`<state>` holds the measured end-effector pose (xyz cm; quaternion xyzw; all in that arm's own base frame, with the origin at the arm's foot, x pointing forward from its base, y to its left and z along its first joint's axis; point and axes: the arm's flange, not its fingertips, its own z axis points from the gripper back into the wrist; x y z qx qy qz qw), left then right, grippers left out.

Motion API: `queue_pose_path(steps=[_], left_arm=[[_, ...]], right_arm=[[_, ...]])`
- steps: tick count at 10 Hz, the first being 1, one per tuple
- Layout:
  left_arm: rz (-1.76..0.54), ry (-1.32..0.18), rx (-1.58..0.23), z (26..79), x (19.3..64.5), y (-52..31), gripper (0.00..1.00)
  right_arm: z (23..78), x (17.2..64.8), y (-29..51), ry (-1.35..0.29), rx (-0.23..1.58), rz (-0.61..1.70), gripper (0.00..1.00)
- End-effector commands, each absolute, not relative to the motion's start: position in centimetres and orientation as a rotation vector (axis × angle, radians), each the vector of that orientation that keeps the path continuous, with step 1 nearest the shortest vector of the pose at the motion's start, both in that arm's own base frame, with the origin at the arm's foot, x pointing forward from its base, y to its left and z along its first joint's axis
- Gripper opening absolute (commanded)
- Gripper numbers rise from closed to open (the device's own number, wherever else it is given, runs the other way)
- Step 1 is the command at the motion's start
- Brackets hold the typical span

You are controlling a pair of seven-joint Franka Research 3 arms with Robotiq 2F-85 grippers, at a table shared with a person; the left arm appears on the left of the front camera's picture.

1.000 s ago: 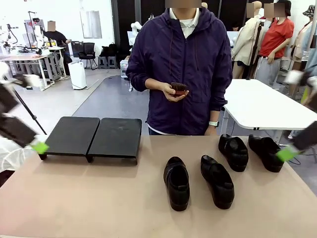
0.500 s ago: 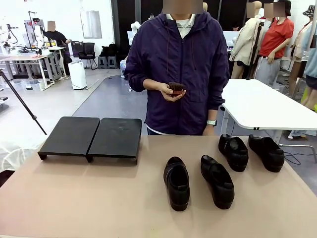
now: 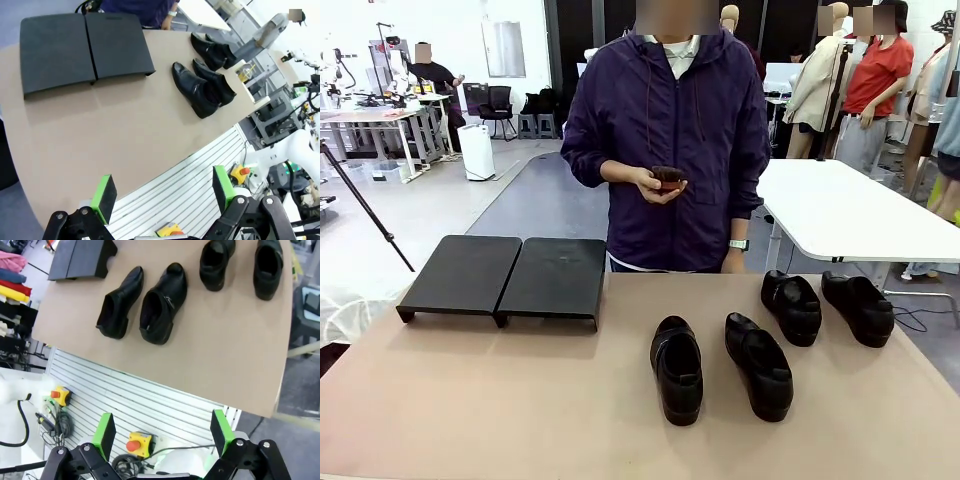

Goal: Organize the shoes by placing them on the stand.
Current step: Pick up one Shoe and place it in the middle of the table.

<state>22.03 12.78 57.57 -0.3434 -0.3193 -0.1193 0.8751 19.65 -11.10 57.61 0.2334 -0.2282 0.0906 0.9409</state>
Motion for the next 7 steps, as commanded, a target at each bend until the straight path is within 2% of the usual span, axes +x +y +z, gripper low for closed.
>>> queue_pose_path(steps=[1, 7], left_arm=[[-0.267, -0.683, -0.721, 57.89, 21.52, 12.74, 1.00], [-0.267, -0.683, -0.721, 57.89, 21.52, 12.74, 1.00]], right_arm=[[58.21, 19.67, -11.12, -0.468, 0.497, 0.216, 1.00], [57.61, 19.64, -11.03, -0.464, 0.475, 0.188, 1.00]])
